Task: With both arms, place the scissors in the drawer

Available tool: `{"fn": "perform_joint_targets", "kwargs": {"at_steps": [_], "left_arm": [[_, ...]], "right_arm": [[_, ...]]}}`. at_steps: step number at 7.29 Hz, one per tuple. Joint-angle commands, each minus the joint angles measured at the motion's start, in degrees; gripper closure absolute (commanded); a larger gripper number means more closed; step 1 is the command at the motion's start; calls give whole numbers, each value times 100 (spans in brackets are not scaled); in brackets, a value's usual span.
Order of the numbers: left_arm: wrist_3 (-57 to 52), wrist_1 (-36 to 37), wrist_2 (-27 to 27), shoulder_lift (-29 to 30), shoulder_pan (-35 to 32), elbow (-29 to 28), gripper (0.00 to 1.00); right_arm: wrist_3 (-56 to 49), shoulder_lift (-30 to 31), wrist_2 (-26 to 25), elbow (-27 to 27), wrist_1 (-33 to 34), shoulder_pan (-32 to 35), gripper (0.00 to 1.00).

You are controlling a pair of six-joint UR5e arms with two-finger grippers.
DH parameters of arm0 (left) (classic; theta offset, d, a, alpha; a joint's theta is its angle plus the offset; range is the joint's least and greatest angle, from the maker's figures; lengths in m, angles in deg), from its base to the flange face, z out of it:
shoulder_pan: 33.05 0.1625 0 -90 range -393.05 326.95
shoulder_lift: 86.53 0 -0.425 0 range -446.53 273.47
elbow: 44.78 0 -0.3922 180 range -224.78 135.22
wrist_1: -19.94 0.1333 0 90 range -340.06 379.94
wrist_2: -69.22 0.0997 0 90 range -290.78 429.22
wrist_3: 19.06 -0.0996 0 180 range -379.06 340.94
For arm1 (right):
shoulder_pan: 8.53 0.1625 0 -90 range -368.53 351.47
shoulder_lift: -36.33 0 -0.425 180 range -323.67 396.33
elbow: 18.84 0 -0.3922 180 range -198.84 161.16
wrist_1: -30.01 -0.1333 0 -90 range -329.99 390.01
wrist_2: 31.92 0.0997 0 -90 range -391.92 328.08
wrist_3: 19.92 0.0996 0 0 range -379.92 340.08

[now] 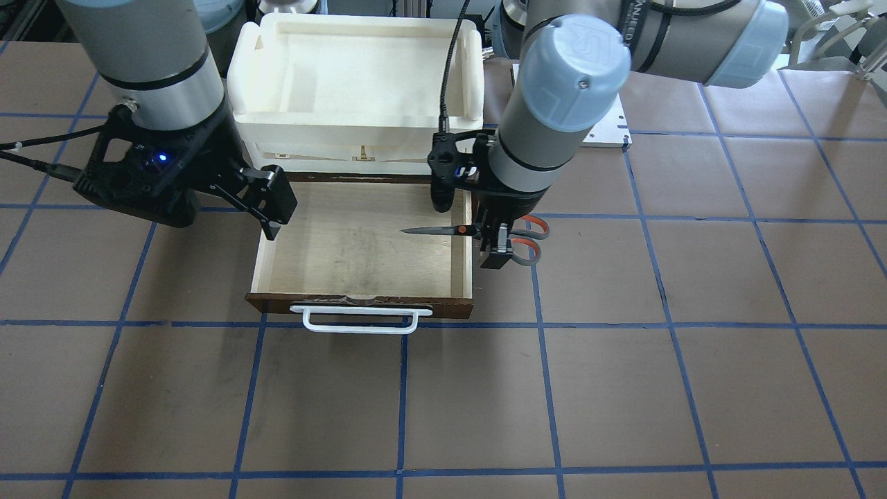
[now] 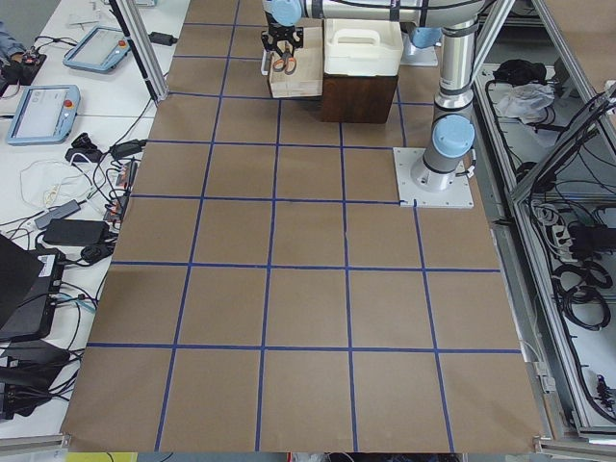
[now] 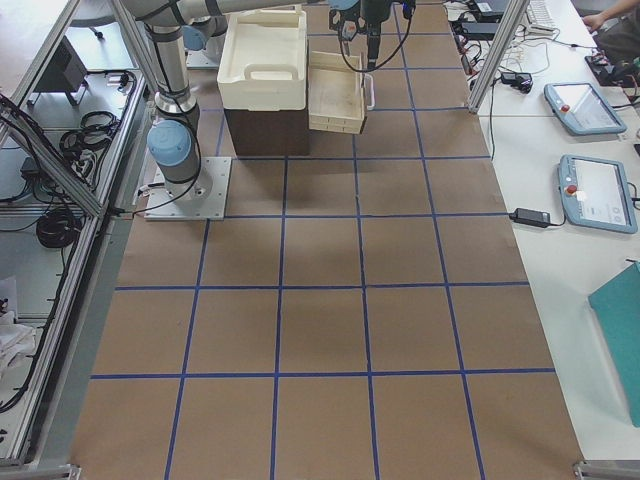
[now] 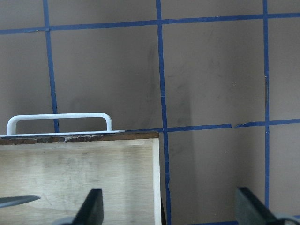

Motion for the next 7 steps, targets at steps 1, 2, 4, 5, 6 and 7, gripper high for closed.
{"fn": "perform_joint_targets", "kwargs": {"at_steps": [1, 2, 4, 5, 6, 7], "left_arm": [[606, 351, -246, 507, -379, -87, 95], [826, 457, -255, 675, -546, -96, 95], [828, 257, -229, 642, -749, -87, 95], [828, 186, -237, 632, -767, -52, 95], [802, 29, -359, 624, -767, -17, 94], [723, -260, -378, 615, -759, -17, 94]], "right_arm": [[-245, 250, 36, 213, 127, -59, 0], [-246, 348, 62, 266, -3, -59, 0], [-246, 402, 62, 319, -14, -68, 0], [-246, 419, 62, 380, 4, -68, 0], [-254, 436, 114, 389, 30, -59, 0], [-272, 437, 124, 389, 22, -59, 0]]}}
